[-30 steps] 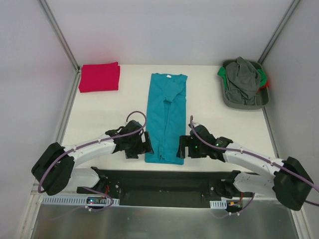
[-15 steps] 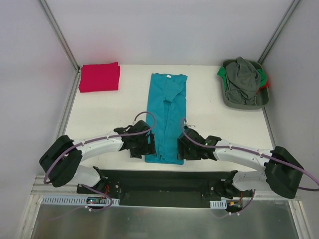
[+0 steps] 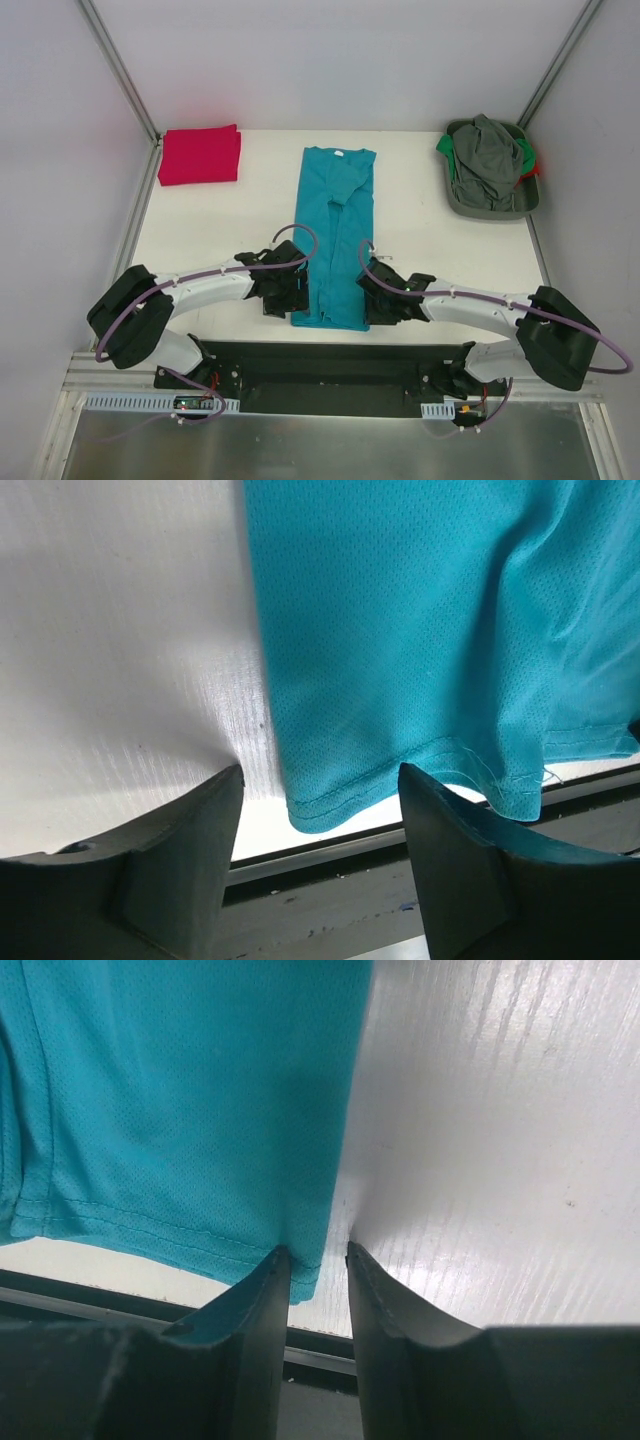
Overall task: Fold and stack the t-shirts
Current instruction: Grab the bottom of the folded rectangular tshirt with both arms
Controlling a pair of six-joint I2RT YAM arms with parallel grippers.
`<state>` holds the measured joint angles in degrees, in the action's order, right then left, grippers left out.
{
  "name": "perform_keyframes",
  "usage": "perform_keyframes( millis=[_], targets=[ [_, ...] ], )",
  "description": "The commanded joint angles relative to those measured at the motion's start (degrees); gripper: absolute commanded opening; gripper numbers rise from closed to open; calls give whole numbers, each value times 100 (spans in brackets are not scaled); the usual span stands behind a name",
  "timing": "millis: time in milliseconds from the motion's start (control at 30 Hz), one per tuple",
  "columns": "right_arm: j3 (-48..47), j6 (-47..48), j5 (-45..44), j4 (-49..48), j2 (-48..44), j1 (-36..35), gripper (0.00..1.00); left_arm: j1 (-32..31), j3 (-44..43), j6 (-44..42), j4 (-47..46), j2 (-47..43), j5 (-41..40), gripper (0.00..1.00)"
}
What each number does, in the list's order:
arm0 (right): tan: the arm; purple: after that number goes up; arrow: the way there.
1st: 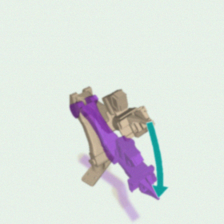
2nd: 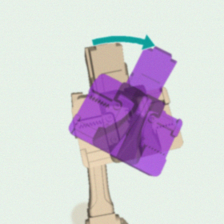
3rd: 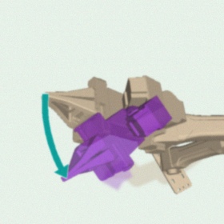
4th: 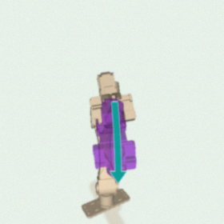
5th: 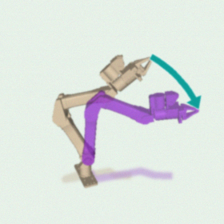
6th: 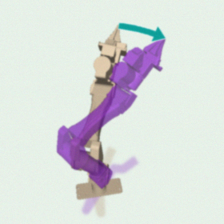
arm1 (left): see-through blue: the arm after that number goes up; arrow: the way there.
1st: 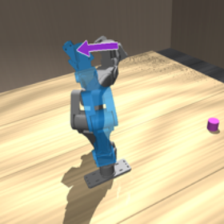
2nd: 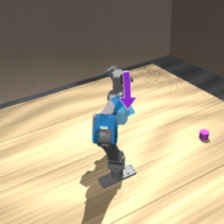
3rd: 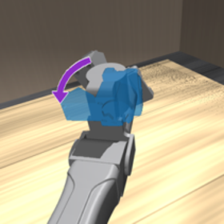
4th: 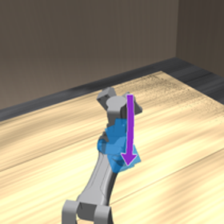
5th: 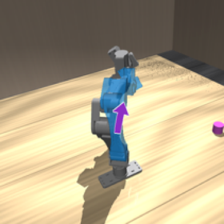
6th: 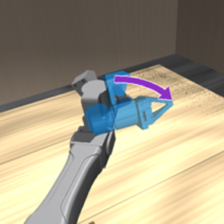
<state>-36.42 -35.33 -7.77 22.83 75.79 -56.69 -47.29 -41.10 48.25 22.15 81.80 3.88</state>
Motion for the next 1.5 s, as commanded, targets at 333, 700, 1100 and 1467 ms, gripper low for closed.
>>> perform_keyframes(
  millis=[333, 700, 1100, 1467],
  targets=[
    [294, -351, 399, -683, 155, -237, 27, -79, 313, -255, 465, 627, -54, 56],
    [241, -729, 250, -393, 129, -378, 40, -114, 366, -158, 465, 574, 34, 49],
    [206, -958, -58, -340, -354, -475, 46, -149, 392, -105, 422, 662, 95, 40],
    [162, -932, 153, -613, 173, -572, 23, -184, 436, -96, 351, 627, 87, 35]
  ],
)
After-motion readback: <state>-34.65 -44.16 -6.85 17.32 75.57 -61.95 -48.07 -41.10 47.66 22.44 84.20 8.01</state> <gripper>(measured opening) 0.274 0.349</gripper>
